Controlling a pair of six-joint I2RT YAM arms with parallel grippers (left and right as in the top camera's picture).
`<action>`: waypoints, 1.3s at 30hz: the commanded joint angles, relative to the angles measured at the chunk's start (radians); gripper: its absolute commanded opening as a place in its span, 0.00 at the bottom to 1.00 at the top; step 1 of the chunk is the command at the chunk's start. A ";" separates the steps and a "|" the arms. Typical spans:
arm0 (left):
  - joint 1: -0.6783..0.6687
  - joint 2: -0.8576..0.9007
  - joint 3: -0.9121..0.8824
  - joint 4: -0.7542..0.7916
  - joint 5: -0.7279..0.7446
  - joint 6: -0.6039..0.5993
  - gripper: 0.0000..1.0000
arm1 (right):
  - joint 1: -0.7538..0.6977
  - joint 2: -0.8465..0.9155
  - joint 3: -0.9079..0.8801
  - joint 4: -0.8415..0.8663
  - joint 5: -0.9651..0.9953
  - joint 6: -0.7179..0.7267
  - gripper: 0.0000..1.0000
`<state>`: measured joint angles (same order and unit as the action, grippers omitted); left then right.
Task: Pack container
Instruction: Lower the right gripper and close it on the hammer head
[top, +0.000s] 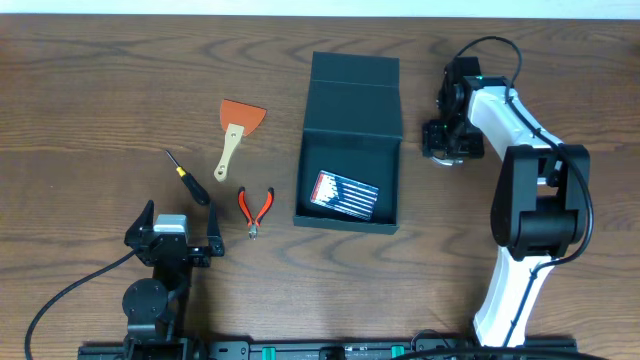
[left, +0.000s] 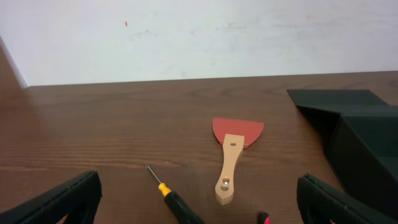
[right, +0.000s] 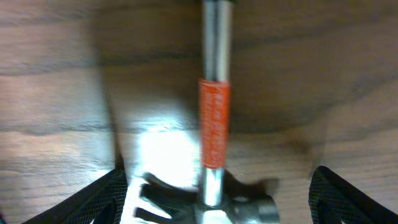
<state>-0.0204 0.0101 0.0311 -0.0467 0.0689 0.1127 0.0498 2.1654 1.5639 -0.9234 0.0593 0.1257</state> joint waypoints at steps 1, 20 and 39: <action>0.002 -0.006 -0.027 -0.015 0.010 0.014 0.99 | 0.039 0.056 -0.003 0.012 0.008 0.000 0.75; 0.002 -0.006 -0.027 -0.015 0.010 0.014 0.99 | 0.024 0.056 -0.003 -0.005 0.023 0.060 0.76; 0.002 -0.006 -0.027 -0.015 0.010 0.014 0.99 | -0.005 0.056 -0.003 -0.068 0.042 0.083 0.73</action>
<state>-0.0204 0.0101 0.0311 -0.0471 0.0689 0.1127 0.0536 2.1704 1.5715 -0.9737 0.0494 0.1795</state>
